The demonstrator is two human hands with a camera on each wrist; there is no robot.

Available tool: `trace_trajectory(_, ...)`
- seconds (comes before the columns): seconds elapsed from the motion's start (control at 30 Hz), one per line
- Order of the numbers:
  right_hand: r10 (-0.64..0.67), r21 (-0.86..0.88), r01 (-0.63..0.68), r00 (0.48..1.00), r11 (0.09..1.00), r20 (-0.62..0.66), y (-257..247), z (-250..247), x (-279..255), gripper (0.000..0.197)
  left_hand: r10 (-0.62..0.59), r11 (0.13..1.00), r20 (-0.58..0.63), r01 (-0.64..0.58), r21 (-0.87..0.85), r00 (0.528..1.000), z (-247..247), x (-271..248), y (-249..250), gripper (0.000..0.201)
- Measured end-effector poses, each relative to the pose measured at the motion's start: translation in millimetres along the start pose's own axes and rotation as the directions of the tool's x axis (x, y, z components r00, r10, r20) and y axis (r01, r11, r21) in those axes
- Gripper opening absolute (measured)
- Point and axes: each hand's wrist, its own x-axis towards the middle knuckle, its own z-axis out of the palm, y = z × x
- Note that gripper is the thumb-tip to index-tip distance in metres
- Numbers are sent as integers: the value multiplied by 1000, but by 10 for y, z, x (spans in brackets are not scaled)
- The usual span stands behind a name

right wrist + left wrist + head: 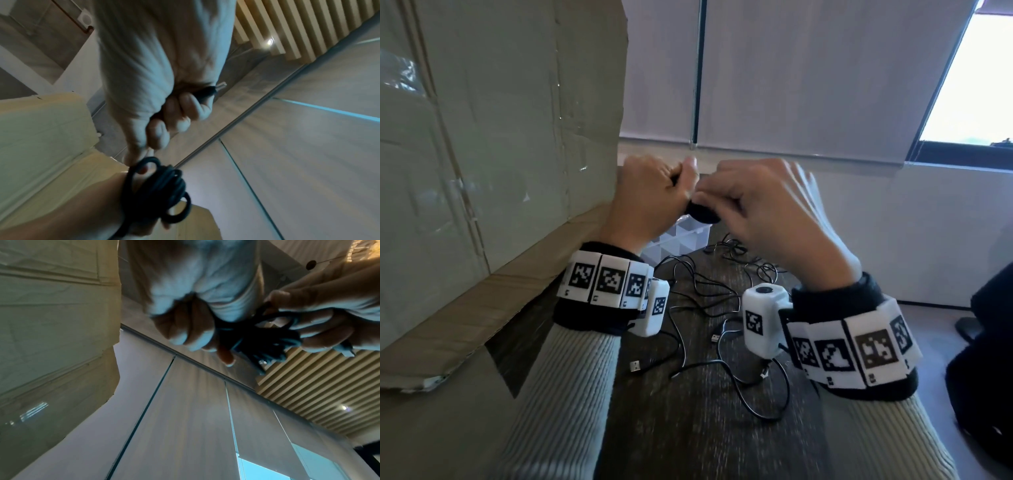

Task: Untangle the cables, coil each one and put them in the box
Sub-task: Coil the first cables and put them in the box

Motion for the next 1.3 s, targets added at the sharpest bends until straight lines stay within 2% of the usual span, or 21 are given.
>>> trace_trajectory(0.1, -13, 107, 21, 997, 994, -73, 100, -27, -22, 16, 32, 985, 133, -9, -170, 991, 11, -32, 64, 57)
trace_trajectory(0.2, 38, 377, 20, 989, 926, -145, 219, 25, -35, 14, 21, 925, 209, 60, -376, 978, -1, -60, 154, 59)
trace_trajectory(0.27, 76, 594, 24, 987, 804, -143, 268, 45, -54, 16, -7, 867, 252, 132, -480, 968, -26, -68, 235, 54)
trace_trajectory(0.33, 104, 762, 30, 987, 647, -126, 280, 57, -69, 19, -21, 804, 289, 188, -565, 957, -43, -54, 293, 58)
trace_trajectory(0.43, 174, 855, 3, 979, 519, -109, 220, 70, -64, 23, -87, 711, 346, 302, -635, 934, -76, -23, 351, 53)
trace_trajectory(0.53, 209, 920, -62, 978, 387, -22, 156, 60, -48, 18, -202, 604, 371, 413, -681, 906, -77, -1, 364, 57)
trace_trajectory(0.6, 194, 945, -87, 981, 314, 26, 123, 70, -40, 14, -258, 506, 383, 462, -729, 887, -70, 20, 363, 45)
trace_trajectory(0.7, 214, 937, -127, 975, 326, 58, 92, 165, -2, 16, -297, 367, 429, 516, -773, 853, -42, 42, 367, 34)
trace_trajectory(0.8, 220, 932, -129, 974, 340, 55, 62, 232, 25, 17, -357, 226, 461, 554, -801, 813, -35, 45, 351, 49)
trace_trajectory(0.9, 189, 900, -92, 982, 426, 11, 40, 267, 46, 13, -407, 198, 503, 611, -766, 763, -75, 68, 361, 50)
trace_trajectory(1.0, 174, 894, -94, 985, 437, 19, 27, 281, 58, 7, -457, 205, 519, 654, -728, 722, -110, 82, 367, 40)
trace_trajectory(1.1, 197, 887, -141, 979, 440, 58, 67, 272, 38, 17, -508, 164, 538, 689, -706, 672, -118, 87, 335, 42)
trace_trajectory(1.17, 195, 910, -177, 975, 376, 109, 80, 245, 26, 21, -507, 107, 580, 714, -691, 637, -131, 100, 294, 41)
trace_trajectory(1.27, 113, 950, -254, 965, 182, 236, 109, 216, 13, 39, -463, -38, 674, 747, -664, 576, -156, 107, 239, 45)
trace_trajectory(1.3, 69, 951, -253, 967, 177, 244, 121, 209, 8, 45, -464, -79, 688, 748, -659, 558, -160, 105, 222, 50)
